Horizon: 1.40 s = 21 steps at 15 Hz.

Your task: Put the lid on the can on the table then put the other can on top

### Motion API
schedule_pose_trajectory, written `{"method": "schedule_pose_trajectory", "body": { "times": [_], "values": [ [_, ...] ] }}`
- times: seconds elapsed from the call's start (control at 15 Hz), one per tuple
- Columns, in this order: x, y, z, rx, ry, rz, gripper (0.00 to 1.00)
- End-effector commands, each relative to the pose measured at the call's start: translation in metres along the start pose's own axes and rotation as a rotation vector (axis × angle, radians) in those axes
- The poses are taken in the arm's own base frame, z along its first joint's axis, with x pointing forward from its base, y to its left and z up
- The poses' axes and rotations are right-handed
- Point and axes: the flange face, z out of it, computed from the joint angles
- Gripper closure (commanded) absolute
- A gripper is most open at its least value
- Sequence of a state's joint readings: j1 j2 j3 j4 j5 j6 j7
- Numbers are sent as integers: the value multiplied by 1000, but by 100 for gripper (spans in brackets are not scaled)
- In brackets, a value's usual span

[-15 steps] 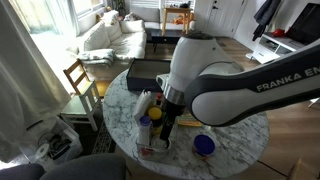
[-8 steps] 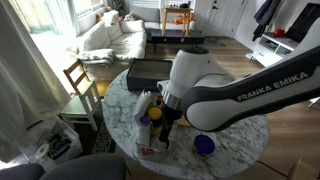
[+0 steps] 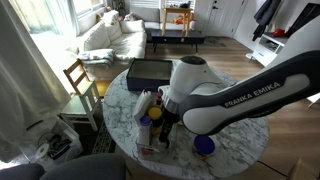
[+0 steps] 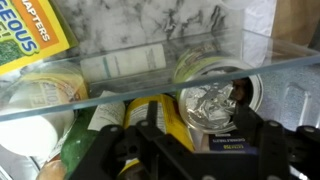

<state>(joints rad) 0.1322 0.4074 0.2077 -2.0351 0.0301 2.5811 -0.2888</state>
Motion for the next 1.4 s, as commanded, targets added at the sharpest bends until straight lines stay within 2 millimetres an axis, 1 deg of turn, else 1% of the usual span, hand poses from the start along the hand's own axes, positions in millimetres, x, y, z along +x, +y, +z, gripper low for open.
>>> {"method": "schedule_pose_trajectory", "body": {
  "times": [0.0, 0.2, 0.33, 0.4, 0.53, 0.6, 0.73, 0.8, 0.87, 0.93, 1.07, 1.33],
  "values": [
    [3, 5, 13, 5, 4, 14, 27],
    [5, 6, 18, 8, 0, 16, 26],
    [6, 7, 21, 10, -4, 18, 33],
    [6, 8, 22, 11, -5, 18, 48],
    [7, 9, 23, 12, -4, 18, 64],
    [7, 10, 23, 12, -4, 18, 74],
    [8, 12, 24, 11, -7, 20, 88],
    [9, 12, 24, 12, -6, 20, 96],
    [9, 13, 24, 11, -7, 19, 99],
    [9, 14, 23, 10, -8, 20, 100],
    [8, 15, 22, 11, -7, 20, 97],
    [7, 21, 12, 6, -3, 18, 97]
  ]
}}
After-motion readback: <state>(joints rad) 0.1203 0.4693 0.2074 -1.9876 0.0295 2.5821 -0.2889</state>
